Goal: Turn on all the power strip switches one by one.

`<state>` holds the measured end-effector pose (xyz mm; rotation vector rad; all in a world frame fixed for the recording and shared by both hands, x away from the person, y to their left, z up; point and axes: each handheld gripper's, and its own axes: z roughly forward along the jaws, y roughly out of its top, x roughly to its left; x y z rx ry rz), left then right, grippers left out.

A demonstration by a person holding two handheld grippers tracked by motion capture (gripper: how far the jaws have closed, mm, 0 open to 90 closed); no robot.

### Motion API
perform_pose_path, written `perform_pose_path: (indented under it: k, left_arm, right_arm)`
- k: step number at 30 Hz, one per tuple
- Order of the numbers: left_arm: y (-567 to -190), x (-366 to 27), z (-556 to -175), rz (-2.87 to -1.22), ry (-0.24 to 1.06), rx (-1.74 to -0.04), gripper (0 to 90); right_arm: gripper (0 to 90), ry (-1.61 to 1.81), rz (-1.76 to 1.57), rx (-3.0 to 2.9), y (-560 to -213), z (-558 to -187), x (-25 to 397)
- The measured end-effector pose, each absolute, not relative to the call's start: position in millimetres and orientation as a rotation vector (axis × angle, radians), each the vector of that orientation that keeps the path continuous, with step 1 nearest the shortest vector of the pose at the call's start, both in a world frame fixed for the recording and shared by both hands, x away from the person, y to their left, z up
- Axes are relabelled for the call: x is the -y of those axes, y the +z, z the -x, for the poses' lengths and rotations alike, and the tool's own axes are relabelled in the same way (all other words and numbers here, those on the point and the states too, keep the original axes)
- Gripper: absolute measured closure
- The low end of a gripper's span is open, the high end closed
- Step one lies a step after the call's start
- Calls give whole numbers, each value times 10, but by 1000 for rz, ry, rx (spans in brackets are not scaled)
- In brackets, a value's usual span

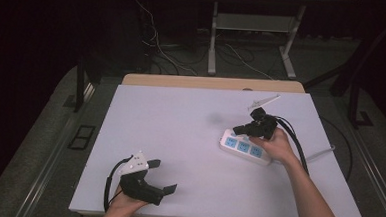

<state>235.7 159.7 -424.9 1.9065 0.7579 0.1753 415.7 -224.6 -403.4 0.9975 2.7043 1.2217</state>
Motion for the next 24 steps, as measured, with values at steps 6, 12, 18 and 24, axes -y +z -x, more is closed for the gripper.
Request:
perform_pose_path:
  k: [6, 12, 18, 24]
  left_arm:
    - [-4245, -1595, -2350, -1901, 174, -759, 0]
    - [-4245, -1595, -2351, -1896, 173, -760, 0]
    - [-4244, -1596, -2349, -1892, 174, -763, 0]
    - [-4247, -1598, -2354, -1888, 176, -769, 0]
  right_arm:
    - [876, 1221, -1000, -2688, -3949, -4058, 2294]
    - [715, 1243, -1029, -2637, -3840, -3928, 2410]
    - [428, 1242, -1085, -2570, -3749, -3763, 2559]
    - [142, 1254, -1150, -2501, -3700, -3552, 2689]
